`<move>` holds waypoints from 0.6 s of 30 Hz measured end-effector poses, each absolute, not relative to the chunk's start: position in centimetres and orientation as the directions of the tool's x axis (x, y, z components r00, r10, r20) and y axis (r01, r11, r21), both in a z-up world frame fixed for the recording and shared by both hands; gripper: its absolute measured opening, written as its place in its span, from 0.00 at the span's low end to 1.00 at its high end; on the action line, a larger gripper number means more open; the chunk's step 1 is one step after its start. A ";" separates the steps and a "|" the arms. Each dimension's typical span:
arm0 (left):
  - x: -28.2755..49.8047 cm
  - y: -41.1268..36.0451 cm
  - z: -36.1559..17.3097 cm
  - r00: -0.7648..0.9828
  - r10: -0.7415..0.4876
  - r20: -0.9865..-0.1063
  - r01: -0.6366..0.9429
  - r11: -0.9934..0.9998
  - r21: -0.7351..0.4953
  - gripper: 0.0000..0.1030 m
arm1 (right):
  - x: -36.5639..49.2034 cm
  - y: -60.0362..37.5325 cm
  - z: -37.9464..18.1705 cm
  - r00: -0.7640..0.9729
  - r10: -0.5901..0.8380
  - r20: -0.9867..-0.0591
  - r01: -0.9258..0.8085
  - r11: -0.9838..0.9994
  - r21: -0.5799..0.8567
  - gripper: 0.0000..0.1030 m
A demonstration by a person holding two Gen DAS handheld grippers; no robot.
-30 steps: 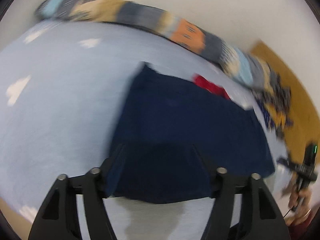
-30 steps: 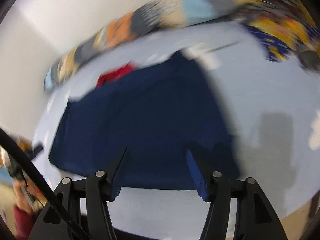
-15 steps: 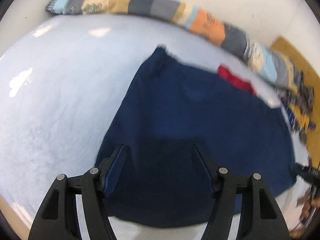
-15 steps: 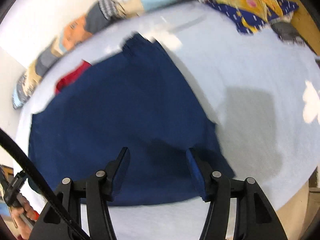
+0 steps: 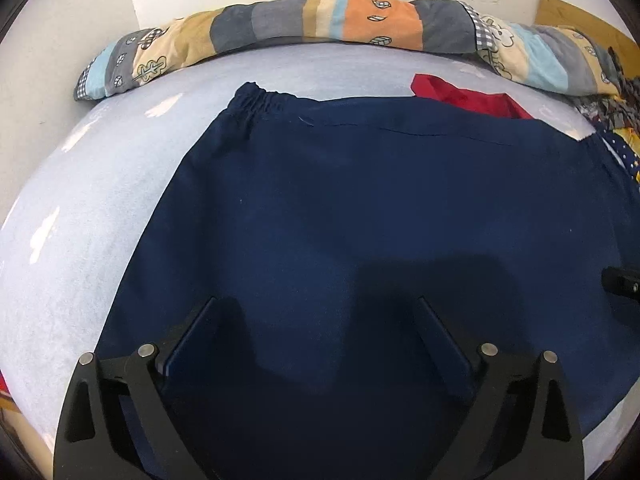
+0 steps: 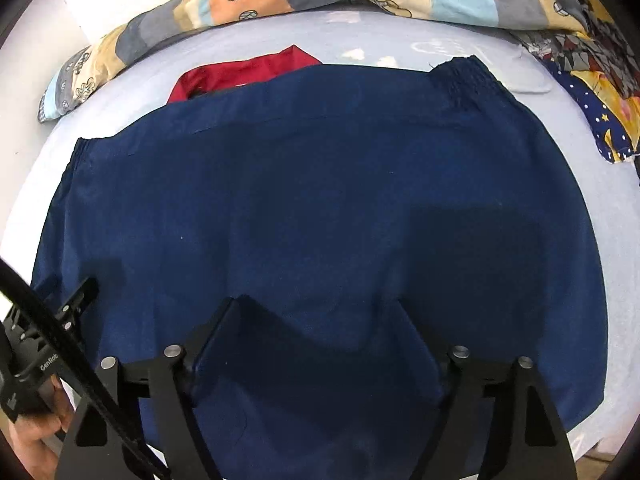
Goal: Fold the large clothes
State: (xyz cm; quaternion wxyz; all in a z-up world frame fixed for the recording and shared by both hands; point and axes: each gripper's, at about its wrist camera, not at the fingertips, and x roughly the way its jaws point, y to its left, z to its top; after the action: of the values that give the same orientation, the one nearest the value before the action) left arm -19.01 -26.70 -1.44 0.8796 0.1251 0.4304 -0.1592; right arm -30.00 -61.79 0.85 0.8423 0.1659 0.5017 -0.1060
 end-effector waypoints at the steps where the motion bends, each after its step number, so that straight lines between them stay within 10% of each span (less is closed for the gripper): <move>1: -19.3 -26.6 -1.0 0.590 -0.182 -0.787 0.388 0.918 0.079 0.94 | -30.3 -61.7 1.3 0.485 -0.008 -0.875 0.334 0.926 0.177 0.79; 18: -22.3 -31.2 -0.2 0.679 -0.176 -0.713 0.497 0.824 0.270 0.94 | -30.4 -58.6 0.5 0.477 0.056 -0.877 0.249 0.949 0.196 0.84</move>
State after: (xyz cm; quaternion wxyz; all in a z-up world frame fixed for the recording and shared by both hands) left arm -22.28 -31.22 -0.17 0.8874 0.2277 0.3532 -0.1896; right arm -30.40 -58.60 0.51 0.8461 0.1499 0.5083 -0.0568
